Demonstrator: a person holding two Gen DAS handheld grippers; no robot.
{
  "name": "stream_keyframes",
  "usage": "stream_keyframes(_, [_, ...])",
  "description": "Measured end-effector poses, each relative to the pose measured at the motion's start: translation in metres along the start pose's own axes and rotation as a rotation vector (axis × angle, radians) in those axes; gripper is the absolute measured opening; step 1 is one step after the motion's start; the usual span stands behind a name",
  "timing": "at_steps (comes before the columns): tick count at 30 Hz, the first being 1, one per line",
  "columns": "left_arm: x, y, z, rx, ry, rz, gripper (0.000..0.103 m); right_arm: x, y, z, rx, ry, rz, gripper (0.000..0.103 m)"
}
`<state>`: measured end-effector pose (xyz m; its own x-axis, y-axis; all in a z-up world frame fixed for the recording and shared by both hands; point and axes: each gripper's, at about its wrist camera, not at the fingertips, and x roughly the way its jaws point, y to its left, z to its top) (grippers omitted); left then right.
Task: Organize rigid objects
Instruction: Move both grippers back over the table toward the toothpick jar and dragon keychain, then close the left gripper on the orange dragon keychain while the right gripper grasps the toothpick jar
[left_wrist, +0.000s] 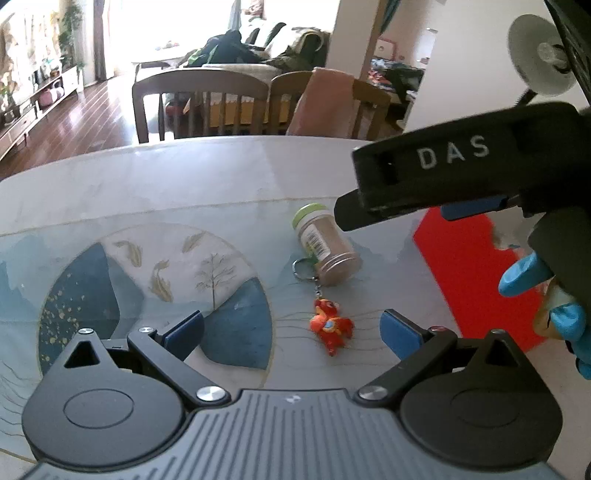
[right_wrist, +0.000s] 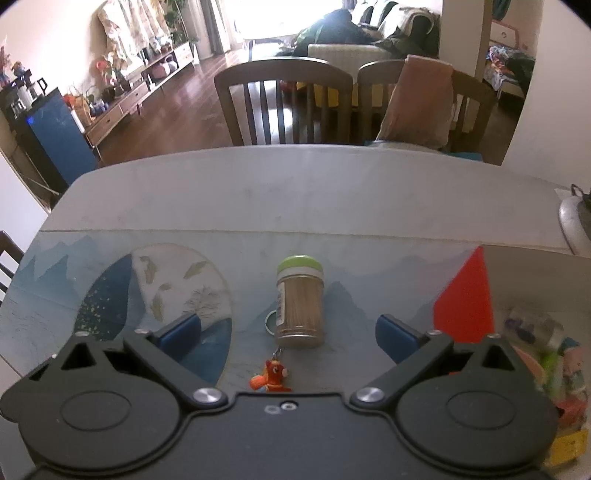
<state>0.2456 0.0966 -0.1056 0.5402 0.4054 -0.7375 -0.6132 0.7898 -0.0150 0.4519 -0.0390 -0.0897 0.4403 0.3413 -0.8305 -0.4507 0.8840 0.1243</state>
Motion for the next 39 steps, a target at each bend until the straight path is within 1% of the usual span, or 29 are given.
stream_keyframes(4, [0.015,0.001,-0.003,-0.007,0.008,0.005,0.102,0.016,-0.001,0.003,-0.005,0.027,-0.007,0.098])
stream_keyframes(11, [0.038,-0.006,-0.009,0.047,0.020,0.033,0.102,0.038,0.000,0.004,-0.019,0.075,-0.012,0.094])
stream_keyframes(16, [0.050,-0.012,-0.016,0.086,0.006,0.026,0.102,0.052,-0.002,0.005,-0.022,0.095,-0.019,0.085])
stream_keyframes(21, [0.061,-0.019,-0.021,0.118,0.008,0.024,0.102,0.062,-0.006,0.008,-0.014,0.102,-0.023,0.081])
stream_keyframes(26, [0.073,-0.023,-0.023,0.123,0.007,0.025,0.101,0.072,-0.011,0.008,-0.003,0.121,-0.026,0.076])
stream_keyframes(29, [0.080,-0.025,-0.024,0.127,0.007,0.022,0.100,0.076,-0.012,0.008,-0.001,0.126,-0.025,0.070])
stream_keyframes(30, [0.082,-0.025,-0.025,0.128,0.010,0.020,0.095,0.077,-0.011,0.008,-0.002,0.128,-0.025,0.069])
stream_keyframes(33, [0.083,-0.027,-0.025,0.135,-0.001,0.018,0.087,0.081,-0.009,0.009,-0.015,0.134,-0.027,0.063])
stream_keyframes(34, [0.083,-0.028,-0.025,0.140,-0.004,0.012,0.082,0.082,-0.008,0.009,-0.020,0.136,-0.028,0.060])
stream_keyframes(35, [0.083,-0.029,-0.025,0.143,-0.007,0.011,0.079,0.083,-0.007,0.009,-0.023,0.137,-0.027,0.059])
stream_keyframes(37, [0.083,-0.030,-0.024,0.153,-0.011,0.007,0.067,0.085,-0.006,0.009,-0.032,0.142,-0.032,0.055])
stream_keyframes(38, [0.083,-0.031,-0.024,0.160,-0.013,0.007,0.064,0.086,-0.005,0.009,-0.036,0.143,-0.035,0.054])
stream_keyframes(39, [0.083,-0.032,-0.024,0.165,-0.015,0.005,0.058,0.086,-0.004,0.009,-0.039,0.144,-0.037,0.052])
